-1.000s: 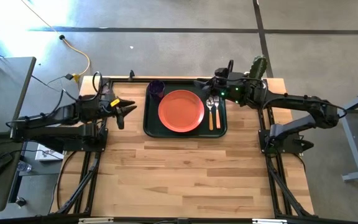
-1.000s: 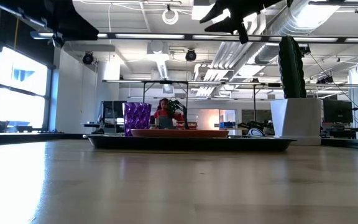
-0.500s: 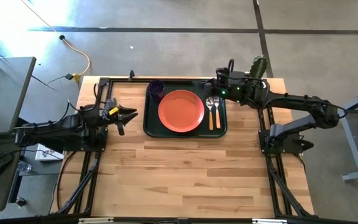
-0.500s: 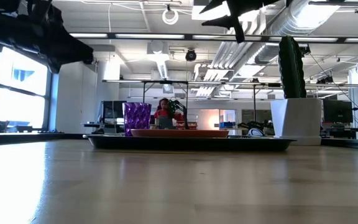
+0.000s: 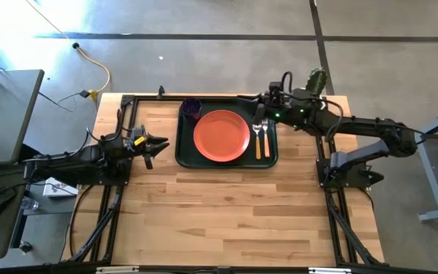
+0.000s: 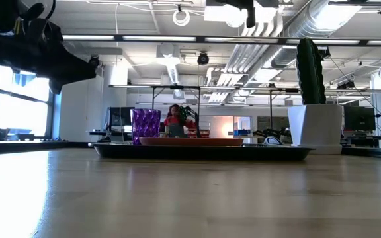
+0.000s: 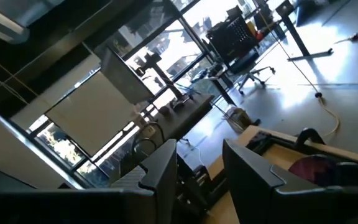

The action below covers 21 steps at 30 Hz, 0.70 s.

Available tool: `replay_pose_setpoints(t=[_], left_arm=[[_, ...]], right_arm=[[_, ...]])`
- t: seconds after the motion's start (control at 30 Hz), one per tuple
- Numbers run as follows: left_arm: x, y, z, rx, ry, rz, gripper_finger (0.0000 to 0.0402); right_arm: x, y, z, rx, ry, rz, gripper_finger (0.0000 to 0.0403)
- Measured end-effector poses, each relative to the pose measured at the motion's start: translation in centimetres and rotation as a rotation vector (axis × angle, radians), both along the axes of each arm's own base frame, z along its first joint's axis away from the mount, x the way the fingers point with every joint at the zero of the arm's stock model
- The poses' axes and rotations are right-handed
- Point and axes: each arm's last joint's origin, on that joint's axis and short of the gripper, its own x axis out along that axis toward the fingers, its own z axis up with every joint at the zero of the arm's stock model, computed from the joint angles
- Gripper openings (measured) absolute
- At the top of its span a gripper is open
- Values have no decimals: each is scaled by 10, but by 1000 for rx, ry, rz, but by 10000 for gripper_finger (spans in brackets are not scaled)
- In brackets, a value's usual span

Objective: Pick and place plate/cup/fork/spoon on tray
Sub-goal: Return to Home Position

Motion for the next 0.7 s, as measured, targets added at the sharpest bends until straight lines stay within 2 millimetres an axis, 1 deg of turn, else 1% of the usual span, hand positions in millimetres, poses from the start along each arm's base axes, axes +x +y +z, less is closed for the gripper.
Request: replay_pose_setpoints(t=[0.13, 0.17, 0.3, 0.5, 0.6, 0.7], left_arm=[[2, 0, -12, -23, -16, -11, 94], [2, 0, -13, -28, -38, -19, 94], [2, 0, -13, -24, -33, -28, 94], [2, 0, -13, -38, -37, -27, 94], [2, 0, -13, -39, -37, -27, 94], [2, 0, -13, -39, -37, -26, 94]], right_arm=[[-13, 3, 12, -66, -22, 3, 122], [-18, 5, 16, -85, -30, 4, 122], [-39, 11, 28, -156, -23, 32, 122], [-85, 21, 42, -246, 36, 26, 122], [-109, 27, 44, -278, 88, 25, 122], [-128, 33, 41, -302, 158, 34, 122]])
